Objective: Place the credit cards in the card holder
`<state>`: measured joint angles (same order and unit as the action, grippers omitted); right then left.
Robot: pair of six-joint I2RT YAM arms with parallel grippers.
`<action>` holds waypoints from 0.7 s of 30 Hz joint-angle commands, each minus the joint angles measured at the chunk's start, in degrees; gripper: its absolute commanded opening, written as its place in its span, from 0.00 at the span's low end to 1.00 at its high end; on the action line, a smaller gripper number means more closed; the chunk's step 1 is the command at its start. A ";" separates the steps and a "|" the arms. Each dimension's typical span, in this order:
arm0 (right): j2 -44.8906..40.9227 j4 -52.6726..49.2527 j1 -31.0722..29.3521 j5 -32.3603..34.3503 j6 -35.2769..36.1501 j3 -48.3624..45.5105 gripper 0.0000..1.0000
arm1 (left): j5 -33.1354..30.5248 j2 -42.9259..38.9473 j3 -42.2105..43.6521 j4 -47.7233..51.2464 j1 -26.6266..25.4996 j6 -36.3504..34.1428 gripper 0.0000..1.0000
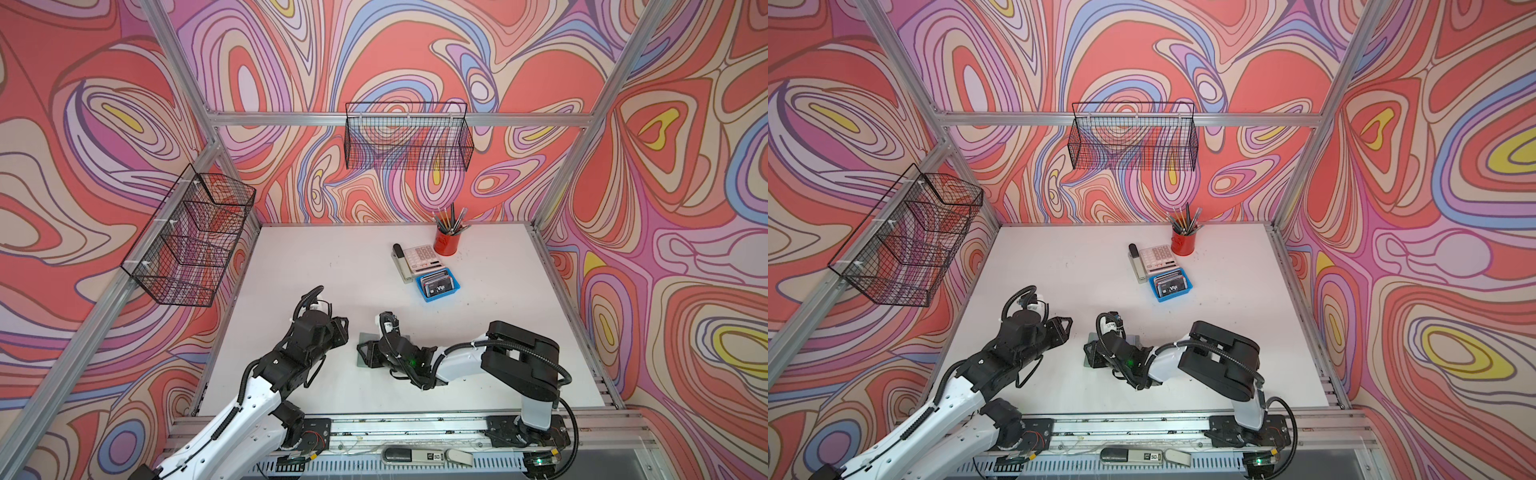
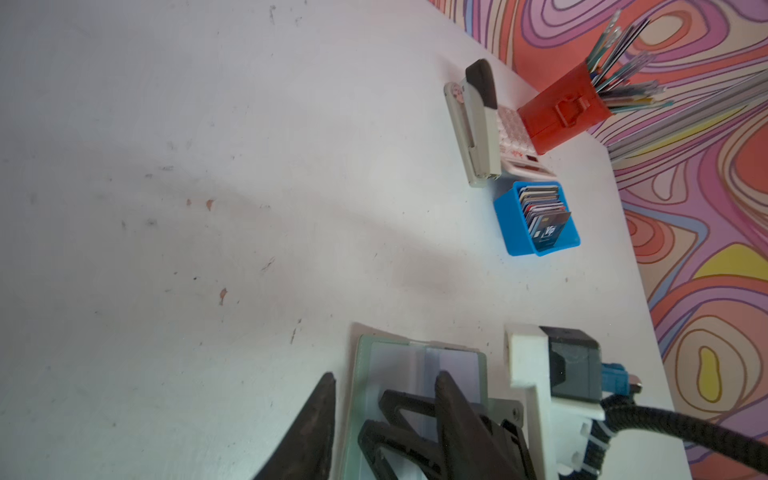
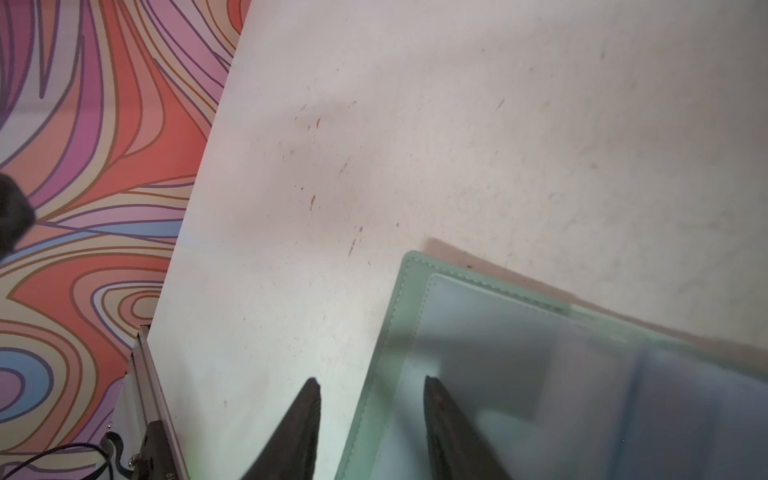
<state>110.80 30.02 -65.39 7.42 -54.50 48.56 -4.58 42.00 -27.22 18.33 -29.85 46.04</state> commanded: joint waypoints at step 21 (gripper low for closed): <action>-33.60 -40.44 12.28 15.94 10.81 0.63 0.58 | -20.32 -3.91 -3.76 16.53 0.83 -10.54 0.62</action>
<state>79.53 3.29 -58.48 20.05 -45.43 49.58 -19.18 40.42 -30.98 31.07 -29.26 36.60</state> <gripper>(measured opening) 0.577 0.599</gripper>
